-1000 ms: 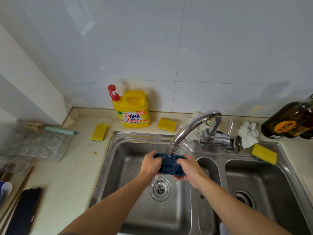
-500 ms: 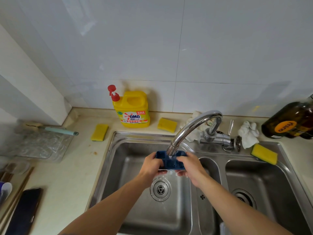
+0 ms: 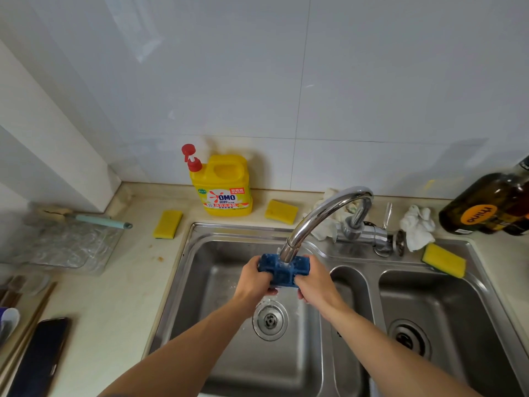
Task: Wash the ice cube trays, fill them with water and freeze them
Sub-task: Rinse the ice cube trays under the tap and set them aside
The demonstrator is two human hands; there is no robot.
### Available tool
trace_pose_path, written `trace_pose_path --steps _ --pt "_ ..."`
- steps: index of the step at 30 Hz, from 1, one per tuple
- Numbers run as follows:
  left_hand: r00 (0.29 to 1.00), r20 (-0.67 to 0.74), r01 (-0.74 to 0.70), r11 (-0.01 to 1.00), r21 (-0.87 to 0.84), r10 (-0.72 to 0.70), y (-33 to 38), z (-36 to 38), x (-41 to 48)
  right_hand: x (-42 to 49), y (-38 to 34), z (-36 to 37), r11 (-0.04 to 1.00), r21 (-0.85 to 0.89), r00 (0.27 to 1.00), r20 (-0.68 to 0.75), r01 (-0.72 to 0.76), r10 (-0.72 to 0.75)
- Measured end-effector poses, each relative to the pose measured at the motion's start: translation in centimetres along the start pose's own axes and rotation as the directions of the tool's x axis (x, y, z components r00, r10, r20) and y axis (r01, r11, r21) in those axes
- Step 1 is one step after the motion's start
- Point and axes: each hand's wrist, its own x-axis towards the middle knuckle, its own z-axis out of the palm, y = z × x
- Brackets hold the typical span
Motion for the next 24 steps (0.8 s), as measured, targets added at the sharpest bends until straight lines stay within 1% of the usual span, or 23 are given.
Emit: trace_pose_path --steps 4,7,11,15,19,21,24 --pt "0.995 0.02 0.1 0.994 0.047 -0.101 -0.3 0.3 0.4 -0.1 -0.6 0.1 0.999 0.005 0.999 -0.038 0.037 -0.037" --pt "0.982 0.054 0.183 0.983 -0.006 -0.183 -0.5 0.4 0.7 -0.2 -0.6 -0.2 0.999 -0.016 0.996 -0.067 0.051 -0.052" --pt "0.972 0.101 0.22 0.973 -0.072 -0.213 -0.7 0.4 0.8 -0.4 -0.9 -0.4 0.996 -0.026 0.993 -0.068 0.091 -0.092" --pt "0.979 0.115 0.179 0.98 -0.09 -0.168 -0.5 0.6 0.8 -0.4 -1.5 -0.7 0.995 0.005 0.992 -0.077 0.103 -0.102" --pt "0.998 0.004 0.061 0.996 -0.062 -0.061 0.0 0.6 0.5 -0.2 -1.3 -1.1 0.993 0.085 0.995 -0.072 0.079 -0.073" --pt "0.998 -0.056 -0.009 1.0 -0.016 0.008 0.5 0.4 0.4 -0.1 -1.2 -1.2 0.992 0.119 0.998 -0.048 0.043 -0.037" --pt "0.989 -0.106 -0.087 0.985 0.152 0.103 1.0 0.0 0.5 0.0 -0.7 -1.3 0.984 0.176 0.998 0.051 -0.034 0.025"
